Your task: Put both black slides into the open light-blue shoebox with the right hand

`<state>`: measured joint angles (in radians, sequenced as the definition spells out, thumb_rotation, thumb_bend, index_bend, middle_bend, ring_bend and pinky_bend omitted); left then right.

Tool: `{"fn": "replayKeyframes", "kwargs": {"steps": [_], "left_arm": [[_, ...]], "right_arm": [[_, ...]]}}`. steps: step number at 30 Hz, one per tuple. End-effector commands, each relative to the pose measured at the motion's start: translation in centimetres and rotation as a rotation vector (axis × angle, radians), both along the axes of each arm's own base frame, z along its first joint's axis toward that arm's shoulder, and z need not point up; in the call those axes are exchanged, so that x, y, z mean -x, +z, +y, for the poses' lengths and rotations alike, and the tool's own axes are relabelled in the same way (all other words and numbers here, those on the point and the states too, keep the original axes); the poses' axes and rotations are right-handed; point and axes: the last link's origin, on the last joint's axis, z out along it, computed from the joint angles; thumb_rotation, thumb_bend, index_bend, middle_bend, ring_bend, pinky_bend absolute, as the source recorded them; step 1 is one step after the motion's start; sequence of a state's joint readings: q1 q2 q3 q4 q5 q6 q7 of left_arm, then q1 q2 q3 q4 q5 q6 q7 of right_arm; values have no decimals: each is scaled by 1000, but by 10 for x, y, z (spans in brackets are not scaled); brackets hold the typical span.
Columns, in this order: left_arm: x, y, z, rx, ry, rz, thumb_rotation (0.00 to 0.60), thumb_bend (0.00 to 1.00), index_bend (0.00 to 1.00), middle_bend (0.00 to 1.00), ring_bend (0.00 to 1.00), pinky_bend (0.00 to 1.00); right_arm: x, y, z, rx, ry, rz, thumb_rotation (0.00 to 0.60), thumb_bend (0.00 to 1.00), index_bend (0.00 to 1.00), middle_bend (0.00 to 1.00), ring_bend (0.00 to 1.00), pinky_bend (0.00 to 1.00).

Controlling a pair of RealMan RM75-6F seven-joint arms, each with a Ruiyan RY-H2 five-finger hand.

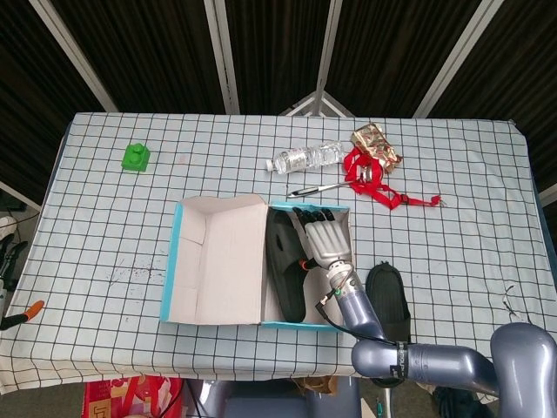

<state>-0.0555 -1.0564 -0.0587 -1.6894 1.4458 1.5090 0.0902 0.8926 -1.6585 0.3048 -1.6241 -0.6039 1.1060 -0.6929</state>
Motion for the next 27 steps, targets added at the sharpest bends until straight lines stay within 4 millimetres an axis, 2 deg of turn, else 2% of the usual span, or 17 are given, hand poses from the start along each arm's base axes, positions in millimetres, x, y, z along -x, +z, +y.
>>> {"fn": "replayKeyframes", "kwargs": {"steps": [1, 8, 17, 23, 27], "left_arm": [[0, 0, 0, 0, 0, -1, 600, 169, 114, 0, 0, 0], [1, 2, 0, -4, 2, -6, 600, 168, 114, 0, 0, 0], [1, 3, 0, -9, 6, -10, 600, 169, 114, 0, 0, 0], [1, 4, -2, -16, 3, -8, 600, 169, 113, 0, 0, 0], [1, 6, -2, -22, 4, -9, 600, 168, 111, 0, 0, 0]], "right_arm": [[0, 5, 0, 6, -2, 8, 600, 212, 95, 120, 151, 66], [-2, 20, 5, 10, 6, 47, 600, 212, 95, 120, 151, 66], [-9, 66, 22, 40, 28, 55, 600, 212, 95, 120, 151, 66], [-6, 126, 43, 130, 52, 79, 600, 212, 95, 120, 151, 66], [12, 165, 54, 192, 0, 90, 600, 212, 95, 120, 151, 66]]}}
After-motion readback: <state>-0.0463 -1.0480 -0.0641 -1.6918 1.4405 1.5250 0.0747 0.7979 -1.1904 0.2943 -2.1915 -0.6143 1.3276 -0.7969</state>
